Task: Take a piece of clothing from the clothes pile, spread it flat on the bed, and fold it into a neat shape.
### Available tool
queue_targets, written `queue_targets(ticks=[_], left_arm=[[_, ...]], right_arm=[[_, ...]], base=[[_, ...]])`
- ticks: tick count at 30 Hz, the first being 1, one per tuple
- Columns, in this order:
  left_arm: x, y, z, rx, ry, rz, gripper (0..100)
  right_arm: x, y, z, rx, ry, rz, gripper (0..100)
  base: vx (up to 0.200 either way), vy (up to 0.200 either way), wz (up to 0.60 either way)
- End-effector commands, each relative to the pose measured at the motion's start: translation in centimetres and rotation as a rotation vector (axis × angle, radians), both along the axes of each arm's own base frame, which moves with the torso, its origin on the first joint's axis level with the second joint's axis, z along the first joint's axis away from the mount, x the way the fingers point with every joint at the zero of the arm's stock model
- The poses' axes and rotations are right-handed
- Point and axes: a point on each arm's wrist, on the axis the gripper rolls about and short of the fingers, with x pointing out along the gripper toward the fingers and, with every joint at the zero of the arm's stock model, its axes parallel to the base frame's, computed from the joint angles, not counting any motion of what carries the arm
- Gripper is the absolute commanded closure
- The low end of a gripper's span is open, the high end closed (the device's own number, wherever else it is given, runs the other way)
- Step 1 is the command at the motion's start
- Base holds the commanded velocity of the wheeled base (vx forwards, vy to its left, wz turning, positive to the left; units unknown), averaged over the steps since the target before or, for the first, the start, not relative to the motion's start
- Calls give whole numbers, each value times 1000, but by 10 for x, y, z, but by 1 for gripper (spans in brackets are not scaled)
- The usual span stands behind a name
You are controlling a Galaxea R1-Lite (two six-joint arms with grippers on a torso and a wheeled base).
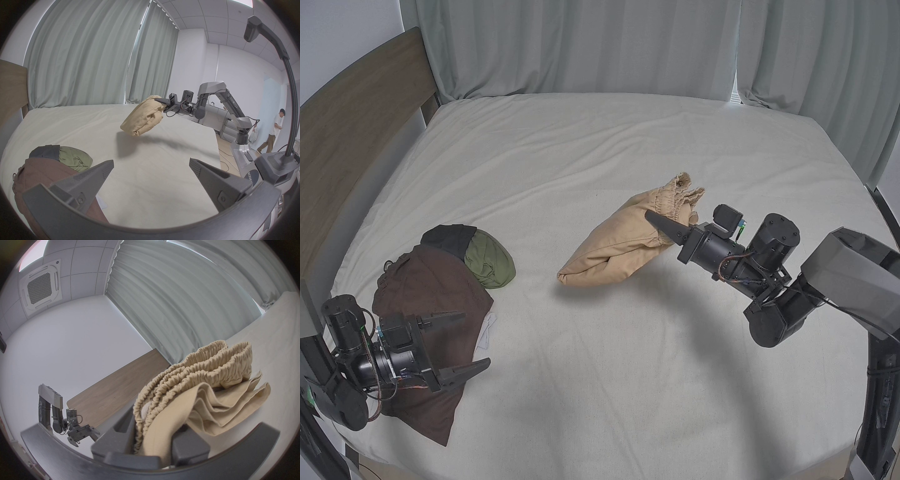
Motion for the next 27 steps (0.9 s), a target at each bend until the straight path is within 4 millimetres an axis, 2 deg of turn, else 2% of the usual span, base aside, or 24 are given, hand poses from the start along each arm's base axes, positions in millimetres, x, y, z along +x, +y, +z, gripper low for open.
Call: queue_targets(ticks=[1,7,15,27], left_arm=[[-1,0,-2,0,11,-1,0],[-2,-2,-3,-1,18,-7,0],[-3,-4,-4,0,26,-13,0],[-2,-3,-5,-1,30,-13,0]], right_arm=[[24,0,-24,-3,6,-20,100],[32,0,-36,-6,14,-26,100],[38,-10,-40,-16,40,-52,100],[64,-4,-21,-11,39,-61,100]], base=[[0,0,0],[0,0,0],[0,0,0],[0,0,0]])
